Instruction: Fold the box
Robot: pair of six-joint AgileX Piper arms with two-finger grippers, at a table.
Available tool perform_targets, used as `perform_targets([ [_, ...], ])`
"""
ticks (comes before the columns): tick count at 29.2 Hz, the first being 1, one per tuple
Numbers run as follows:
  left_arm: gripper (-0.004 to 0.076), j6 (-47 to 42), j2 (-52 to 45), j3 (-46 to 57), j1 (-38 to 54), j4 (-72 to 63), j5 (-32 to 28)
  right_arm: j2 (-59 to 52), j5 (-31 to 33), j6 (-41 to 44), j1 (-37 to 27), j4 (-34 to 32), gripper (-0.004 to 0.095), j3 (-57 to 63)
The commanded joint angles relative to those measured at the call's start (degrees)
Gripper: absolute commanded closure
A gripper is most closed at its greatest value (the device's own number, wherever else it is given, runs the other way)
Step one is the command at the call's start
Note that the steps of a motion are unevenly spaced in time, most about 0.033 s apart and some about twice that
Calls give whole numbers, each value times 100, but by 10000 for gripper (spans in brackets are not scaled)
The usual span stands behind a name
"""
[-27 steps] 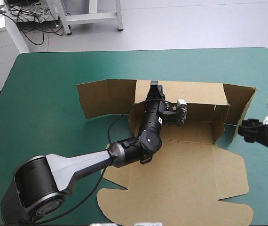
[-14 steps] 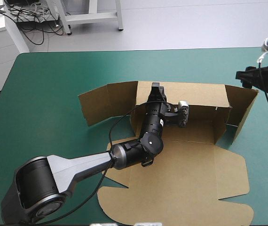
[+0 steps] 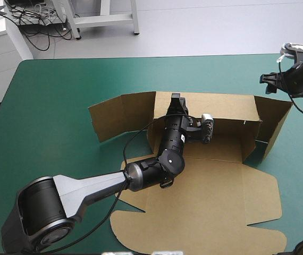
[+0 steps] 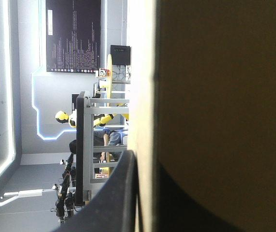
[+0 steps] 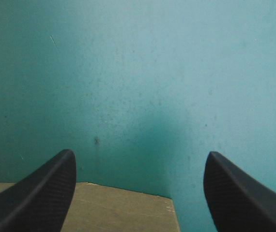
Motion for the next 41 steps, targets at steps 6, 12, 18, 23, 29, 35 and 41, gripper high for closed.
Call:
perform_targets([
  [6, 734, -119, -209, -127, -108, 373, -203, -242, 192, -480, -57, 173, 239, -171],
  [12, 734, -119, -209, -127, -108, 373, -69, -636, -10, -832, -57, 513, 239, 549],
  [18, 734, -119, -209, -127, -108, 373, 57, -1342, -333, -989, -57, 513, 239, 1360],
  [23, 734, -119, -209, -127, -108, 373, 57, -1836, -729, -1091, -57, 603, 239, 2141],
  [29, 734, -119, -209, -127, -108, 373, 57, -2537, -1515, -1367, -57, 845, 238, 3268],
  [35, 734, -119, -209, -127, -108, 373, 30, -2947, -2010, -1902, -57, 1417, 239, 4013],
  [41, 734, -119, -209, -127, -108, 373, 30, -3237, -1987, -1914, -57, 1241, 239, 4255],
])
